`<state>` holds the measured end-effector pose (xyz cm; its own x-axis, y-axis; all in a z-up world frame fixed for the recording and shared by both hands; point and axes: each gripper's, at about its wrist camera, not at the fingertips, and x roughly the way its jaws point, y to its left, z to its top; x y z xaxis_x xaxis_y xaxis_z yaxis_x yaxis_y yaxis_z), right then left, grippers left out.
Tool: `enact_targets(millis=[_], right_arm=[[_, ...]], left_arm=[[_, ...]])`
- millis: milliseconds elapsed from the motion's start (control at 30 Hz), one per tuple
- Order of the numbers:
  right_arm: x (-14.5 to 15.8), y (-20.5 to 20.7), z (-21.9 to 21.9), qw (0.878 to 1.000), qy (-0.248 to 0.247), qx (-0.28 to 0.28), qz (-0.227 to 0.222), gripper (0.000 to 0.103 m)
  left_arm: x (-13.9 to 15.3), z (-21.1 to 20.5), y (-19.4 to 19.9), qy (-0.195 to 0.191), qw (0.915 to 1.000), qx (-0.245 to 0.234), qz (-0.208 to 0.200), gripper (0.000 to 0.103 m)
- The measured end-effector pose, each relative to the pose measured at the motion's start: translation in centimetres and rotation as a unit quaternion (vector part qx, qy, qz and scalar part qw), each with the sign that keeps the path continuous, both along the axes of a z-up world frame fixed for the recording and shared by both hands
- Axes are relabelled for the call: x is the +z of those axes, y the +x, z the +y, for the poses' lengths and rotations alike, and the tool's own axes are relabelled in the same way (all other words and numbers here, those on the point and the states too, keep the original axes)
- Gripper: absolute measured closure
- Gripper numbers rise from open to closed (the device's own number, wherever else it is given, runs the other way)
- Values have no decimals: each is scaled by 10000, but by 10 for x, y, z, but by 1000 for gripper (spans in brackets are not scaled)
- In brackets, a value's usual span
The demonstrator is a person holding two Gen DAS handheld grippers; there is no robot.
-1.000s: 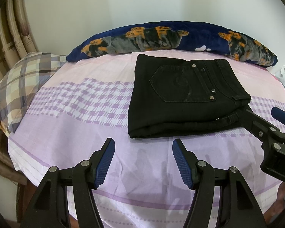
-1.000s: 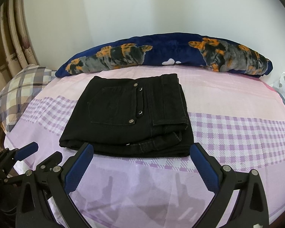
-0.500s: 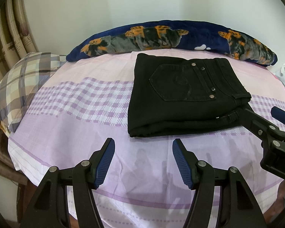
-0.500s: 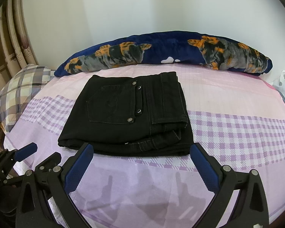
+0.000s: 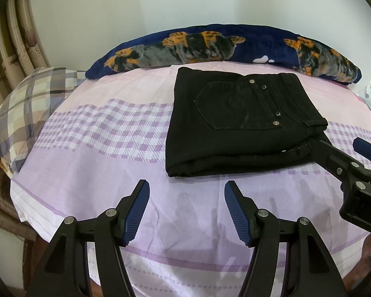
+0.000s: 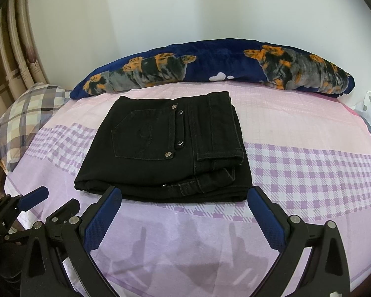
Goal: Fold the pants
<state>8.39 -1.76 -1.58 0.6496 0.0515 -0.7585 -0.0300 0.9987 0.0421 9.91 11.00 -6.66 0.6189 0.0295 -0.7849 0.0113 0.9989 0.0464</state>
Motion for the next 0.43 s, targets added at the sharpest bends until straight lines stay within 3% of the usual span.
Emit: enact_targets(millis=[433], right_arm=[[-1, 1, -2, 10000, -22, 1, 7, 2]], left_arm=[[-2, 1, 0, -12, 10000, -55, -1, 39]])
